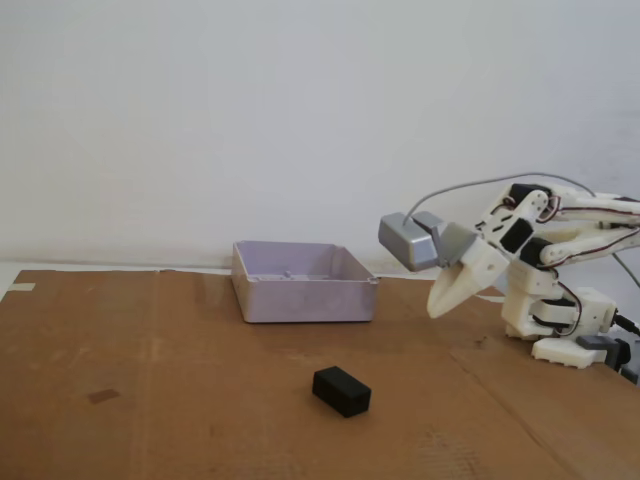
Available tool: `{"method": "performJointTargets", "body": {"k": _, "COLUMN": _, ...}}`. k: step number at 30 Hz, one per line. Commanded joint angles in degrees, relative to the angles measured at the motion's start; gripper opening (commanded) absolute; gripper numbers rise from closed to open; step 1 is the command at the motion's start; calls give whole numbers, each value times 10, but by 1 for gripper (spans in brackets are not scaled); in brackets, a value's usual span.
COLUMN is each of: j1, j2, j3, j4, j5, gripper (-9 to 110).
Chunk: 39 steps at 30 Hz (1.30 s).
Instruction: Grasp a block and put it in the box.
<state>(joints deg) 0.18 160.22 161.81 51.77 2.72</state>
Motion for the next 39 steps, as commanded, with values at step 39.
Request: {"method": "performJointTargets", "body": {"k": 39, "j1": -112, "j2": -470, "j3": -530, "j4": -59, "j5": -1, "gripper": 0}}
